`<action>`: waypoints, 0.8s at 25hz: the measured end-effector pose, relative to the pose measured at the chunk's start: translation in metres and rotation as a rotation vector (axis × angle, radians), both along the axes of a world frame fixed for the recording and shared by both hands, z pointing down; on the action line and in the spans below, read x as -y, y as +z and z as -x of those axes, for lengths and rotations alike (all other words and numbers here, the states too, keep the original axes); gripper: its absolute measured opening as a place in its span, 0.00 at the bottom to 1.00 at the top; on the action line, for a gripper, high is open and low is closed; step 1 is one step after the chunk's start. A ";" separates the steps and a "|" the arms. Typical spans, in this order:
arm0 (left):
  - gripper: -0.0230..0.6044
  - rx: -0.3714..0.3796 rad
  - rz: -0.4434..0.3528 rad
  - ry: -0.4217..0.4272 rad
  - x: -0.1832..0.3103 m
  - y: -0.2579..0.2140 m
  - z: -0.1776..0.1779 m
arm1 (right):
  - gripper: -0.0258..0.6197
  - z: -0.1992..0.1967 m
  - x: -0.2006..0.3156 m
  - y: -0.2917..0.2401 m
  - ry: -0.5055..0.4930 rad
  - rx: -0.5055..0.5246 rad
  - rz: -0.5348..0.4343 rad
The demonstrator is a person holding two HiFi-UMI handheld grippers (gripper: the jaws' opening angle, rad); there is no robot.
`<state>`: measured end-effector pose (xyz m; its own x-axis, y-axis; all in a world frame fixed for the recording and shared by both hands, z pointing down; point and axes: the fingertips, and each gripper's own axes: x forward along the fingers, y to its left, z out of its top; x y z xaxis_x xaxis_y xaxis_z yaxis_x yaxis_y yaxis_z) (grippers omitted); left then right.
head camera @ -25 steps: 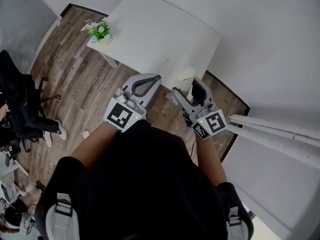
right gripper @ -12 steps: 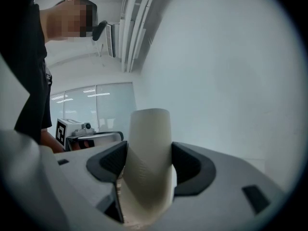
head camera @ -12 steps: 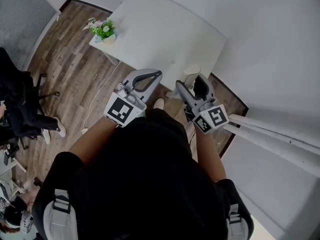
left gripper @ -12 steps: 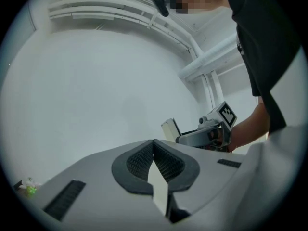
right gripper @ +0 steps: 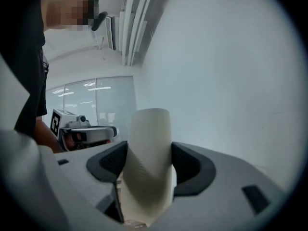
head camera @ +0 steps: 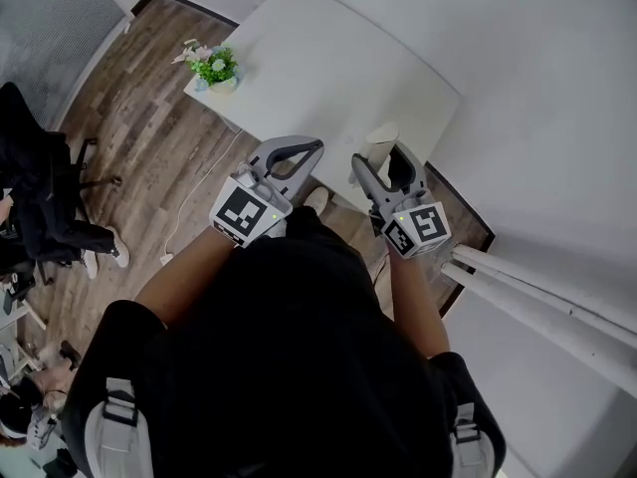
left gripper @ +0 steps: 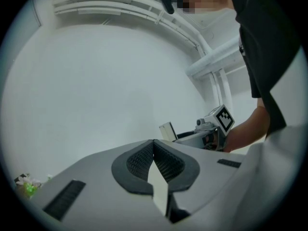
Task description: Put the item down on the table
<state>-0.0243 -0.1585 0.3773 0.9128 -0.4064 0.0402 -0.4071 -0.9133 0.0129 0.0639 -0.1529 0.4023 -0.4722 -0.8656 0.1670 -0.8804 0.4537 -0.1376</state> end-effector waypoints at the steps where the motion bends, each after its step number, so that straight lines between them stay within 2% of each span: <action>1: 0.03 0.005 -0.001 -0.002 0.005 0.002 -0.002 | 0.50 -0.002 0.006 0.002 -0.003 -0.006 0.004; 8: 0.03 0.019 0.012 -0.019 0.037 0.014 -0.022 | 0.49 -0.027 0.045 0.034 -0.002 -0.093 0.050; 14: 0.03 0.035 0.025 -0.032 0.068 0.025 -0.039 | 0.49 -0.047 0.078 0.074 -0.016 -0.141 0.155; 20: 0.03 0.044 0.071 -0.059 0.093 0.045 -0.055 | 0.49 -0.062 0.103 0.117 -0.048 -0.152 0.262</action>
<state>0.0310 -0.2514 0.4218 0.8838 -0.4544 0.1109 -0.4622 -0.8849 0.0579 0.1257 -0.2562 0.5192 -0.4636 -0.7614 0.4531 -0.8785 0.4615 -0.1234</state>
